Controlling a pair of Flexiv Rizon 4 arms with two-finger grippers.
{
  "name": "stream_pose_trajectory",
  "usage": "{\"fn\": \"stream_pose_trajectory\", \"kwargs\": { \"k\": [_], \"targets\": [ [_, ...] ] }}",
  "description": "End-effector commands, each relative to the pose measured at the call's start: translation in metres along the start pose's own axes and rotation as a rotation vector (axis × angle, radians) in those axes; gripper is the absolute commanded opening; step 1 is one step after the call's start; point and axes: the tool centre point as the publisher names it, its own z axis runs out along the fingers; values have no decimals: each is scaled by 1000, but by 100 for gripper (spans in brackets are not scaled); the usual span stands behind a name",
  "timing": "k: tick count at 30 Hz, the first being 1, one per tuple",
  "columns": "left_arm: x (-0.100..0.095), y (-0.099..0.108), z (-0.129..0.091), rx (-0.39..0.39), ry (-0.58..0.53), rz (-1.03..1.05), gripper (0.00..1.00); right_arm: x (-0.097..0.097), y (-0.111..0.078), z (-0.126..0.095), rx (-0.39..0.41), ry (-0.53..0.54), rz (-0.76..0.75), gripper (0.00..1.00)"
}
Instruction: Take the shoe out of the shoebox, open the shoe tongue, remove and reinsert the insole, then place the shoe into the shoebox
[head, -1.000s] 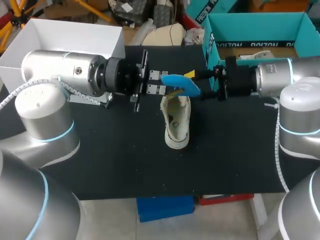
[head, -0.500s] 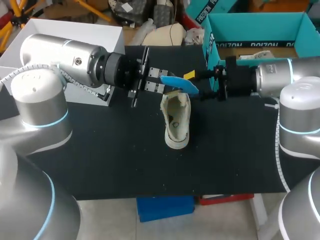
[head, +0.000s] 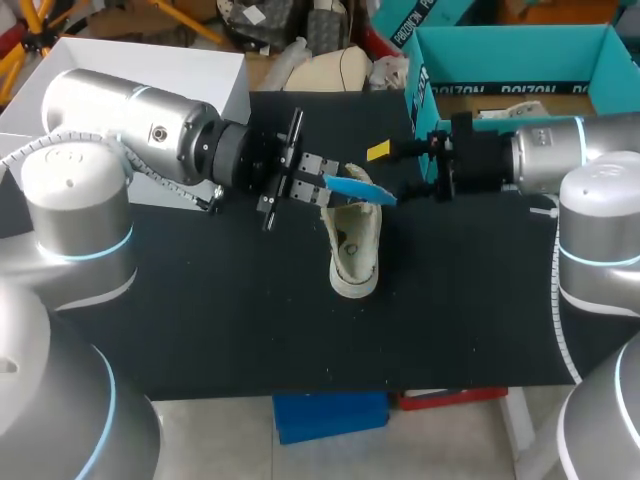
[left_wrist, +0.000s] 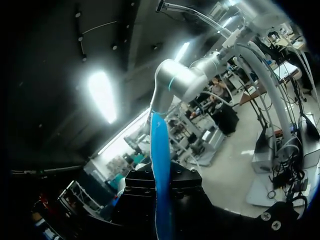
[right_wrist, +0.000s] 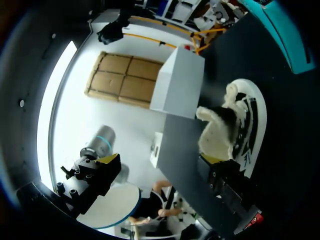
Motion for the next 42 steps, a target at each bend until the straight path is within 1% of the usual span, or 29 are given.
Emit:
{"fn": "stream_pose_trajectory", "kwargs": {
  "k": [1, 2, 4, 5, 7, 8, 9, 10, 11, 12, 13, 14, 15, 16, 17, 18, 20, 21, 22, 24, 26, 27, 29, 30, 31, 36, 37, 39, 42],
  "targets": [
    [36, -6, 0, -38, -49, 30, 0, -1, -1, 2, -3, 0, 0, 100],
    [42, -5, 1, -81, -42, 74, 0, -1, -1, 2, -3, 0, 0, 100],
    [54, -2, 2, -59, -61, 82, 0, -1, -1, 2, -3, 0, 0, 100],
    [59, 0, 3, -96, -51, 132, 0, -1, -1, 2, -3, 0, 0, 100],
    [67, 3, 4, -90, -62, 149, 0, -1, -1, 2, -3, 0, 0, 100],
    [71, 3, 3, -132, -61, 208, 0, -1, -1, 2, -3, 0, 0, 100],
    [72, 6, 2, -94, -76, 208, 0, -1, -1, 2, -3, 0, 0, 100],
    [76, 8, 2, -84, -74, 214, 0, -1, -1, 2, -3, 0, 0, 100],
    [80, 10, 3, -117, -68, 256, 0, -1, -1, 2, -3, 0, 0, 100],
    [84, 13, 2, -89, -84, 264, 0, -1, -1, 2, -3, 0, 0, 100],
    [87, 17, 2, -96, -88, 293, 0, -1, -1, 2, -3, 0, 0, 100],
    [92, 21, 2, -135, -84, 333, 0, -1, -1, 2, -3, 0, 0, 100],
    [96, 25, 2, -109, -97, 345, 0, -1, -1, 2, -3, 0, 0, 100],
    [99, 30, 2, -103, -96, 361, 0, -1, -1, 2, -3, 0, 0, 100],
    [101, 36, 2, -134, -82, 393, 0, -1, -1, 2, -3, 0, 0, 100],
    [103, 41, 2, -108, -91, 410, 0, -1, -1, 2, -3, 0, 0, 100],
    [104, 47, 3, -140, -74, 471, 0, -1, -1, 2, -3, 0, 0, 100],
    [104, 52, 3, -116, -80, 476, 0, -1, -1, 2, -3, 0, 0, 100],
    [105, 58, 4, -152, -64, 514, 0, -1, -1, 2, -3, 0, 0, 100],
    [106, 67, 6, -136, -65, 542, 0, -1, -1, 2, -3, 0, 0, 100],
    [108, 74, 9, -139, -52, 588, 0, -1, -1, 2, -3, 0, 0, 100],
    [110, 80, 10, -166, -31, 638, 0, -1, -1, 2, -3, 0, 0, 100],
    [110, 88, 11, -158, -29, 649, 0, -1, -1, 2, -3, 0, 0, 100],
    [110, 92, 11, -184, -13, 681, 0, -1, -1, 2, -3, 0, 0, 100],
    [111, 97, 11, -183, -12, 696, 0, -1, -1, 2, -3, 0, 0, 100],
    [109, 112, 6, -233, -4, 775, 0, -1, -1, 2, -3, 0, 0, 100],
    [109, 116, 3, -223, -12, 773, 0, -1, -1, 2, -3, 0, 0, 100],
    [109, 123, 0, -246, -6, 798, 0, -1, -1, 2, -3, 0, 0, 100],
    [110, 134, -7, -245, -6, 835, 0, -1, -1, 2, -3, 0, 0, 100]
  ]
}}
